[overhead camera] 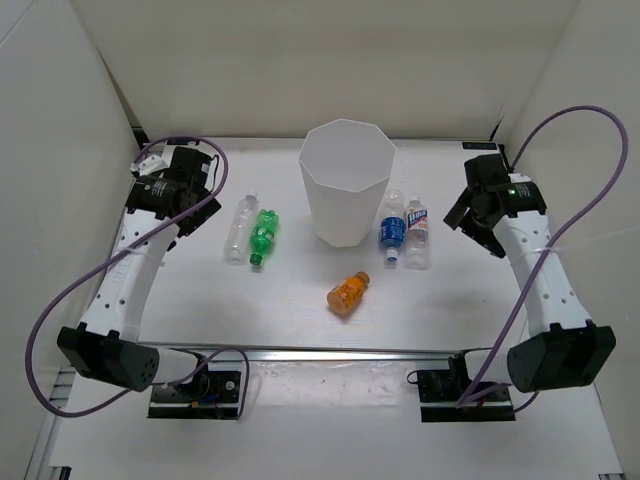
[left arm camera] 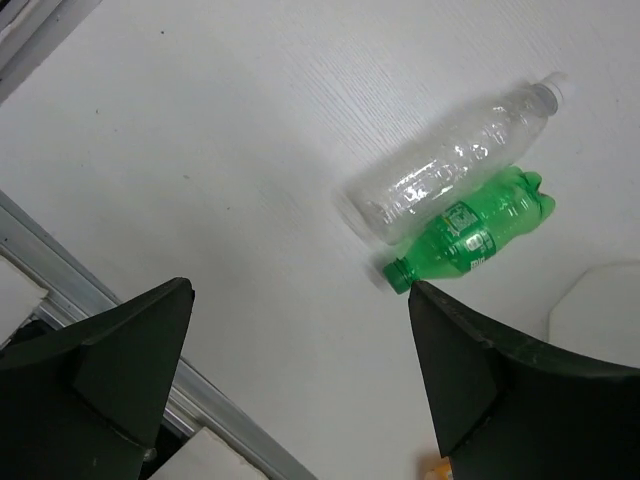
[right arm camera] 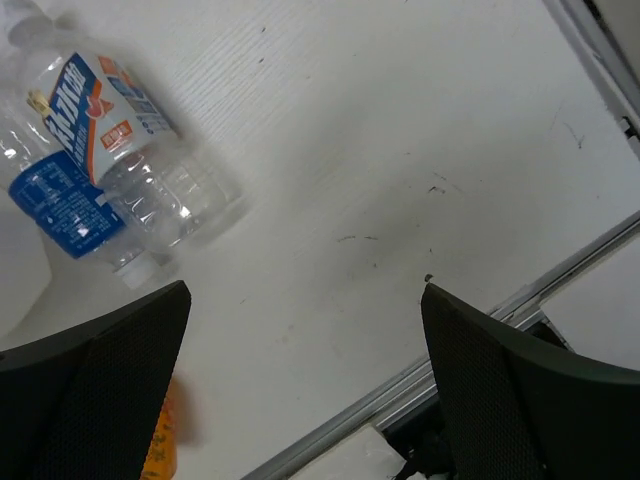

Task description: Put the plastic bottles in the bin

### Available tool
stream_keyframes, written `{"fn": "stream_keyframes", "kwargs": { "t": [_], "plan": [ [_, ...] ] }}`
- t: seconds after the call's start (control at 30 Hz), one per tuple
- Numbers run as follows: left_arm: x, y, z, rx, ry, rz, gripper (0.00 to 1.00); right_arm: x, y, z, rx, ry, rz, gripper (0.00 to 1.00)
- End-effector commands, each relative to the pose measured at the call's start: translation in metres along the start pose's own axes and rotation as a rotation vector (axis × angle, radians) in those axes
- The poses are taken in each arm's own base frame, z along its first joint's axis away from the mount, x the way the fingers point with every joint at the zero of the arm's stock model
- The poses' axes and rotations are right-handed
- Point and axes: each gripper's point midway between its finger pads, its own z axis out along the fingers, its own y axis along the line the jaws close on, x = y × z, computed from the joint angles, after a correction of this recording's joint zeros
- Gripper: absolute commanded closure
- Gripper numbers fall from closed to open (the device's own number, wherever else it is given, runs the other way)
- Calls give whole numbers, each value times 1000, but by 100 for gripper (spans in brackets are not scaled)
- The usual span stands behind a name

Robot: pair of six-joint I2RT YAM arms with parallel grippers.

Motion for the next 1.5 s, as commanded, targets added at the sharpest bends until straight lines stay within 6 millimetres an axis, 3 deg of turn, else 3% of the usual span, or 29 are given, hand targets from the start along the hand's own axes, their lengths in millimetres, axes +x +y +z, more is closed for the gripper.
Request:
{"fn": "stream_keyframes", "kwargs": {
  "t": [0.0,0.1,0.2,0.23,0.37,0.53,0.63,1.03,1.17,1.27,1.3,1.33,1.47],
  "plan": [
    [-6,6,-21,60,-16,40,0,-2,24,11,-85,25,-43,0],
    [8,18,-18,10,31,51,0,-6,44,27,-128,95,-57,0],
    [16,15,-25,72,88,66,0,-2,60,53,-93,202,-94,0],
    [11,17,-35,107,71,63,0,-11,71,51,-116,200,-101,0],
    [-1,4,-51,234,22,77,0,-11,113,69,-283,233,-180,0],
    [-9,9,-54,235,-15,63,0,-11,138,91,-329,262,-191,0],
    [-7,10,-51,228,-9,68,0,-2,143,115,-300,305,-222,0],
    [4,14,-34,153,28,109,0,43,136,172,-235,407,-270,0],
    [9,12,-27,133,47,124,0,53,118,187,-187,456,-240,4],
    [13,11,-23,125,66,124,0,66,103,193,-137,490,-221,16],
    [14,10,-21,119,71,128,0,62,97,193,-123,479,-201,30],
    [16,9,-21,125,79,119,0,60,94,190,-99,472,-187,37],
    [16,5,-19,131,85,119,0,25,79,167,-34,372,-110,62]
  ]
}}
